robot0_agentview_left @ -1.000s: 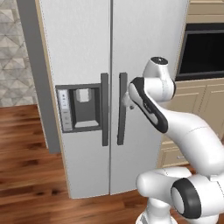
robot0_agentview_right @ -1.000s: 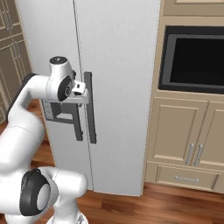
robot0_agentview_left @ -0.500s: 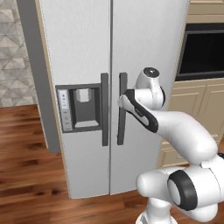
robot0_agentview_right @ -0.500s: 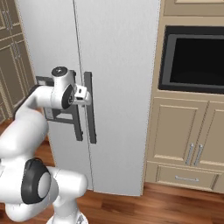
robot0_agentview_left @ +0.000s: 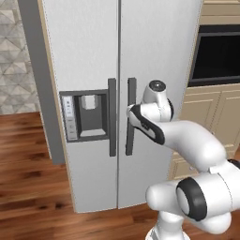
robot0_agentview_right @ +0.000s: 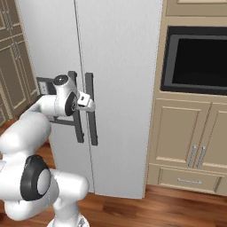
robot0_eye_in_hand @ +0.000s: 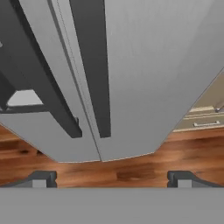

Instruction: Retrieve the sausage and cheese from the fridge and place them on the cutting board on the counter.

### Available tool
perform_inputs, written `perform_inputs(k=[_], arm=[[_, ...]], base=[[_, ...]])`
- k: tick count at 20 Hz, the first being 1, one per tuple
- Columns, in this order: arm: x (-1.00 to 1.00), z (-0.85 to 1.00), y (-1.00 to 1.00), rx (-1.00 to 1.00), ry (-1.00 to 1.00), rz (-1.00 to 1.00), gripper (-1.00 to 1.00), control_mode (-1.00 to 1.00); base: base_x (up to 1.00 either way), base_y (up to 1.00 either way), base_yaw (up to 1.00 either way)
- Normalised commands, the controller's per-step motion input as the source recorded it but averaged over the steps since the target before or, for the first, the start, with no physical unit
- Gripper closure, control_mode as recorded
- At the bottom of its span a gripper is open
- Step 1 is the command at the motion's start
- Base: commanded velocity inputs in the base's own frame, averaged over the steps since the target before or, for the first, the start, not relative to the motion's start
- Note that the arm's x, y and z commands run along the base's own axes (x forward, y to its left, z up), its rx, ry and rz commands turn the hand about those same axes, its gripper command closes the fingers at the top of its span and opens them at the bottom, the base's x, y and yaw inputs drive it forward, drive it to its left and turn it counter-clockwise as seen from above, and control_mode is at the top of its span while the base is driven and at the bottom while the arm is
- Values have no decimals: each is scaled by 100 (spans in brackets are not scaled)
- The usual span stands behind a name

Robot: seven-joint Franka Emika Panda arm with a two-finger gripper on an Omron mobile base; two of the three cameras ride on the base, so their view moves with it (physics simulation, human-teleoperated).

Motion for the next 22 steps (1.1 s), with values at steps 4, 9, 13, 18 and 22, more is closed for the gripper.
perform_inputs(k=[4, 9, 13, 18, 22], arm=[[17, -20, 0, 10, 0, 1, -100, -100], [19, -19, 0, 6, 0, 10, -100, -100], [19, -18, 0, 1, -4, 17, -100, -100], [30, -12, 5, 0, -3, 9, -100, -100], [31, -5, 10, 0, 0, 1, -100, -100]], base=[[0, 0, 0], [0, 0, 0], [0, 0, 0], [0, 0, 0], [0, 0, 0]])
